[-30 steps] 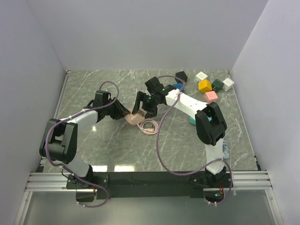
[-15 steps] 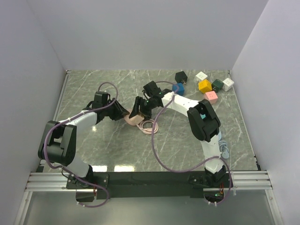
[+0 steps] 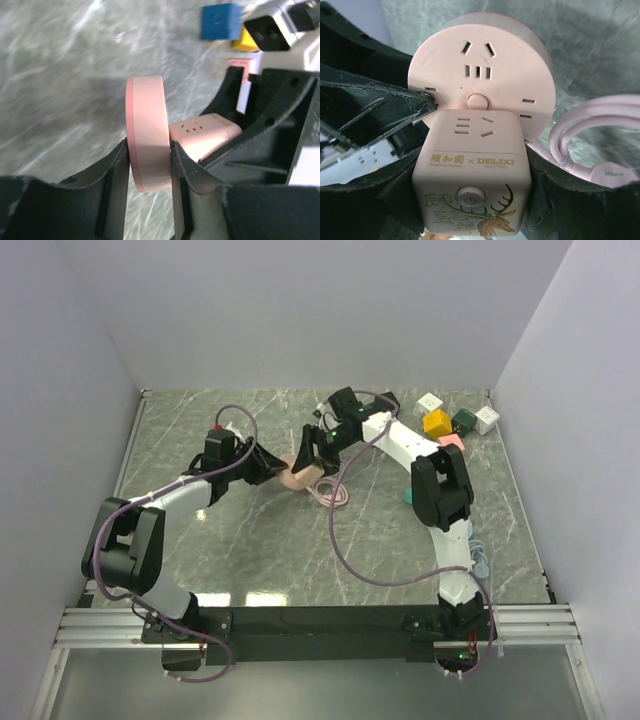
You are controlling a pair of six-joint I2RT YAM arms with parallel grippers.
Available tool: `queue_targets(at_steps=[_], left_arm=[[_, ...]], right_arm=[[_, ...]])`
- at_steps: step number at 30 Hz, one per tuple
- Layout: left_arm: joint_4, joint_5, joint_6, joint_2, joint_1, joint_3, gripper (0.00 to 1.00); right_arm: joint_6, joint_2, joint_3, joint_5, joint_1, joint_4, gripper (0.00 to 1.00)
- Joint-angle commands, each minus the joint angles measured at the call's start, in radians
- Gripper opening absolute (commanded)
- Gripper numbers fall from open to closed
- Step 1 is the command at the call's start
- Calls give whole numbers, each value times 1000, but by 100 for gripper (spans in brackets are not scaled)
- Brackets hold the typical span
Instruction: Pull the plug off the socket
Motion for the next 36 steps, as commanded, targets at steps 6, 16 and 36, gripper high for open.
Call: queue_targets(at_steps=[6, 16, 36], left_arm=[[-97, -25, 77, 31, 26, -36, 1], [-116, -20, 77, 68, 26, 69, 1], [-102, 43, 72, 24, 26, 50, 1]], right_arm=[[-57, -100, -19, 27, -126, -11, 0], [6, -264, -167, 277, 28, 60, 0], [216, -76, -8, 658, -494, 49, 14]])
